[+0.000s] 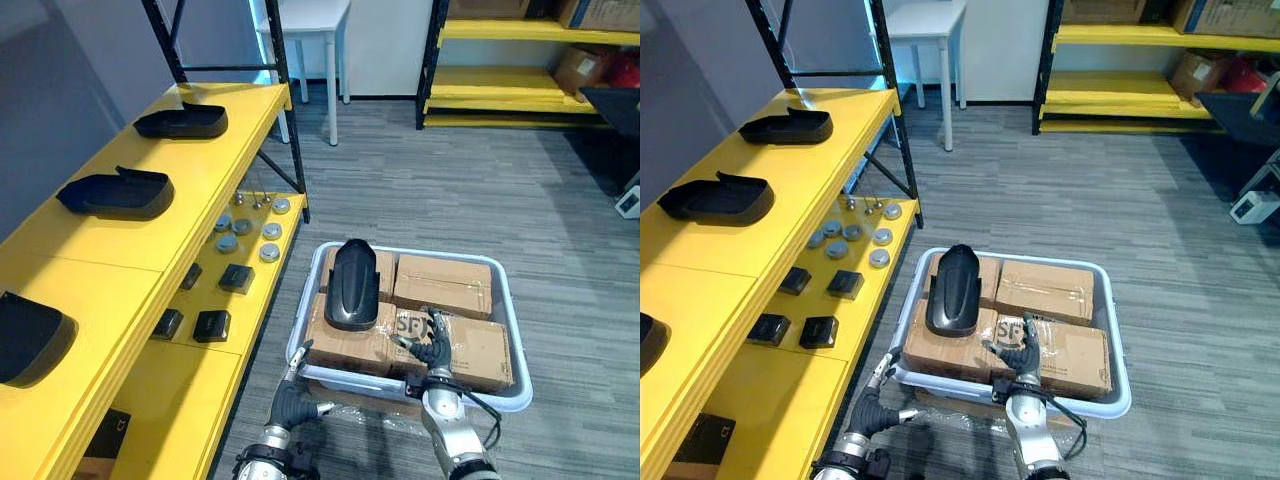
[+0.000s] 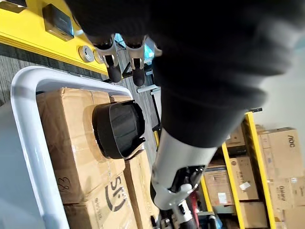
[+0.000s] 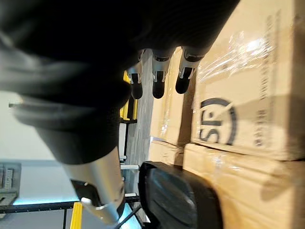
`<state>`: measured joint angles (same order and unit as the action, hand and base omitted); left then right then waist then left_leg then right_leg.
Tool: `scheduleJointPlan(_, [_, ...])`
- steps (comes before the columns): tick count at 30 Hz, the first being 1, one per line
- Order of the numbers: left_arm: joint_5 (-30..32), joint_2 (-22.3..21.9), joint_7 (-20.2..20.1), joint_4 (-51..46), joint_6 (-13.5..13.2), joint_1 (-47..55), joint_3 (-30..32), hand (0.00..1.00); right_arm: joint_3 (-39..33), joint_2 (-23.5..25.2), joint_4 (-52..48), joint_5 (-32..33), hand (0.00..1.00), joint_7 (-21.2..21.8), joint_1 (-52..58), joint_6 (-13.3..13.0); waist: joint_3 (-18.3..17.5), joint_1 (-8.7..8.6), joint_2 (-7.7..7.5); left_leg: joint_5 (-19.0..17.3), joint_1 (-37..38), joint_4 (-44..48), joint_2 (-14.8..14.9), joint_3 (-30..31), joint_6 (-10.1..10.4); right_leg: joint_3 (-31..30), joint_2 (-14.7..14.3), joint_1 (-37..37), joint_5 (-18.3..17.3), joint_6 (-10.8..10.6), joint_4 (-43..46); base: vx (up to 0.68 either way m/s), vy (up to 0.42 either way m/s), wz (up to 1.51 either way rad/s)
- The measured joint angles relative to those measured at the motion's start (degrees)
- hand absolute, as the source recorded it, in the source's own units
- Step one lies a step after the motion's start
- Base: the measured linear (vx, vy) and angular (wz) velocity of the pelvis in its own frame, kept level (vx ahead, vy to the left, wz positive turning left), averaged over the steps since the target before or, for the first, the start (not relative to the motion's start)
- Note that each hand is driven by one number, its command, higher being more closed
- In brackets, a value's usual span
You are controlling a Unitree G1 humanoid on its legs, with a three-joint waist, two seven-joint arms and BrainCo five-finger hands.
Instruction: Walk over and take plastic housings, then place them on the shelf
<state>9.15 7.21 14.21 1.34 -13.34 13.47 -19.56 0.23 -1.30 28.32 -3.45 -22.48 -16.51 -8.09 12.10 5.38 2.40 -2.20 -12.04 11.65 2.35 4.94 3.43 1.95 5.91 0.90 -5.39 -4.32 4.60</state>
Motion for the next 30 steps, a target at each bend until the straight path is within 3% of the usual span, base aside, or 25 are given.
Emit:
scheduleJointPlan(4, [-1.86,-2.07,3.56,16.25,0.80,-1.33,5.23,0.00,-2.32,-0.02,5.68,-0.43,0.00,-2.08,-7.80,1.69,2.78,0.76,-1.95,3.46,0.06,-4.73,1.51,0.47,0.85,0.72,-1.55,-1.81,1.20,0.33,-0.13,-0.04,-0.064,0.04])
scheduleJointPlan(8, [-2.34,-1.98,4.90,26.92,1.90,-4.51,8.13,0.00,-7.61,-1.46,13.42,-0.40,0.00,-5.38,-20.80,3.18,6.85,2.35,-2.43,7.48,-2.11,-8.85,2.42,1.79,1.28,2.13,-2.57,-5.30,2.29,0.81,-0.15,-0.25,-0.058,0.23])
scheduleJointPlan(9, [-4.61,-0.64,6.65,32.49,1.63,-8.56,11.89,0.00,-11.50,-5.84,25.26,1.14,0.00,-7.95,-39.02,3.81,11.55,4.87,-2.54,13.27,-4.77,-16.03,2.77,4.37,1.09,3.58,-2.98,-8.90,3.68,0.89,-2.31,-0.44,0.008,0.40])
scheduleJointPlan(14, [-4.76,-0.61,6.66,33.18,0.83,-9.31,12.70,0.00,-11.66,-5.89,26.86,1.13,0.00,-8.02,-41.44,4.35,13.10,4.87,-2.63,14.91,-4.99,-16.64,2.62,4.80,1.00,4.13,-2.99,-9.07,3.53,0.68,-2.31,-0.13,-0.005,0.11])
scheduleJointPlan(16, [-5.21,-0.58,6.54,33.53,0.53,-9.84,12.65,0.00,-12.57,-10.16,37.71,3.91,0.00,-7.96,-48.84,4.88,13.19,4.62,-2.39,15.61,-7.36,-16.80,2.55,7.11,1.70,6.48,-3.28,-10.46,3.15,0.10,-2.50,-0.08,-0.028,0.41])
scheduleJointPlan(19, [-7.82,-0.14,5.80,34.67,0.63,-12.58,10.96,0.00,-12.54,-17.27,42.01,5.21,0.00,-7.98,-53.84,5.97,13.81,6.65,-2.09,16.67,-10.89,-16.62,2.54,10.03,2.22,9.40,-3.85,-12.09,3.34,0.37,-3.20,-0.01,-0.031,0.49])
scheduleJointPlan(22, [-8.08,0.07,5.58,34.96,0.79,-13.98,10.38,0.00,-12.02,-18.74,43.07,5.18,0.00,-7.98,-56.81,6.66,14.59,8.23,-2.04,17.27,-11.28,-16.58,2.14,10.75,1.77,9.93,-3.68,-12.05,3.53,0.65,-3.36,0.08,-0.051,0.20])
scheduleJointPlan(25, [-8.95,0.16,5.17,34.88,0.75,-14.14,9.93,0.00,-10.25,-19.43,45.74,5.14,0.00,-7.98,-59.92,7.56,14.63,8.47,-1.97,17.33,-12.31,-16.58,1.64,11.02,1.72,10.36,-3.32,-12.66,3.48,0.58,-3.66,0.09,-0.051,0.09])
scheduleJointPlan(30, [-9.52,0.26,3.86,34.83,0.73,-15.61,8.45,0.00,-7.90,-27.29,49.32,5.19,0.00,-7.98,-60.80,8.79,15.20,9.79,-0.93,17.42,-15.22,-16.57,1.23,12.71,1.73,12.31,-3.30,-14.71,3.42,0.47,-3.96,0.06,-0.053,0.14])
